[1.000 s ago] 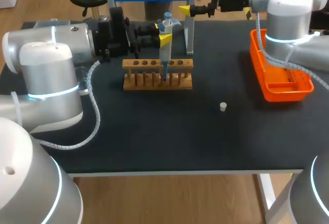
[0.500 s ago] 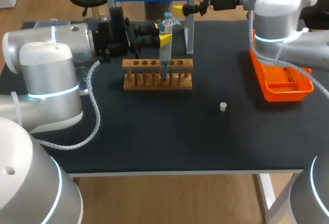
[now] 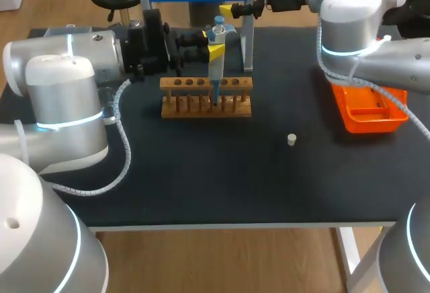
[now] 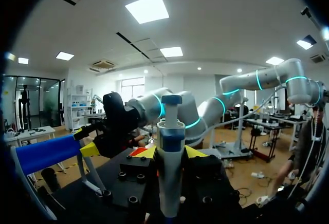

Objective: Invert the test tube, pick up the pipette, mount the tip to pipette, aspirate from beaker and dispense into the tube, eject the tip, return the pipette, and cap with the stopper.

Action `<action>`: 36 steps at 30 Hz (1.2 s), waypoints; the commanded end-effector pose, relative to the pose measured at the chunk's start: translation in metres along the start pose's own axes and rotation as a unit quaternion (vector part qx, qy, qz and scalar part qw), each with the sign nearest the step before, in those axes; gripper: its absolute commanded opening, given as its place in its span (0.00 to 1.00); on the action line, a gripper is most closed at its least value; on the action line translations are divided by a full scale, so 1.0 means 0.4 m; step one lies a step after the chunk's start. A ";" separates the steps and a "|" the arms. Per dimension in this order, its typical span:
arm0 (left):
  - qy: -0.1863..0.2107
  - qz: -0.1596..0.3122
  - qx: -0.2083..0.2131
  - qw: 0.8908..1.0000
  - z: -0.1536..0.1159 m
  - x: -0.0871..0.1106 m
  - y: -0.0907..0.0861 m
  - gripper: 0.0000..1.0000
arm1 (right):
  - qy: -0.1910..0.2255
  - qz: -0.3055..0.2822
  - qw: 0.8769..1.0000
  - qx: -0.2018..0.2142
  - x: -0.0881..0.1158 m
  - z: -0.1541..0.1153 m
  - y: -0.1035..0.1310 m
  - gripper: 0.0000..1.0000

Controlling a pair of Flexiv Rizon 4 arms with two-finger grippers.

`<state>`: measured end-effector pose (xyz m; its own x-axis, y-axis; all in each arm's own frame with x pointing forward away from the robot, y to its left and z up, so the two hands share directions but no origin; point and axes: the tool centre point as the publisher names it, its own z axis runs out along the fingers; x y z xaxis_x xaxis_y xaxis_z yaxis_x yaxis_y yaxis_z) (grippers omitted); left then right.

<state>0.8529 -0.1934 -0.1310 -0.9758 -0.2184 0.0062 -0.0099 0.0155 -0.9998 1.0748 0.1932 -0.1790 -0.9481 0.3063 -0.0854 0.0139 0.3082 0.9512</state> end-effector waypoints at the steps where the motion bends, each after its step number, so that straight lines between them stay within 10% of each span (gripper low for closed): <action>1: -0.003 0.001 0.002 1.000 0.001 0.003 0.002 0.00 | -0.004 0.002 1.000 0.004 -0.005 0.010 -0.006 1.00; 36: -0.003 0.001 0.002 1.000 0.001 0.003 0.002 0.00 | -0.018 0.000 1.000 0.020 -0.012 0.018 -0.020 1.00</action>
<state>0.8529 -0.1934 -0.1310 -0.9758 -0.2185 0.0062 -0.0098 0.0155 -0.9998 1.0807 0.1960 -0.1883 -0.9352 0.3405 -0.0971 0.0274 0.3431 0.9389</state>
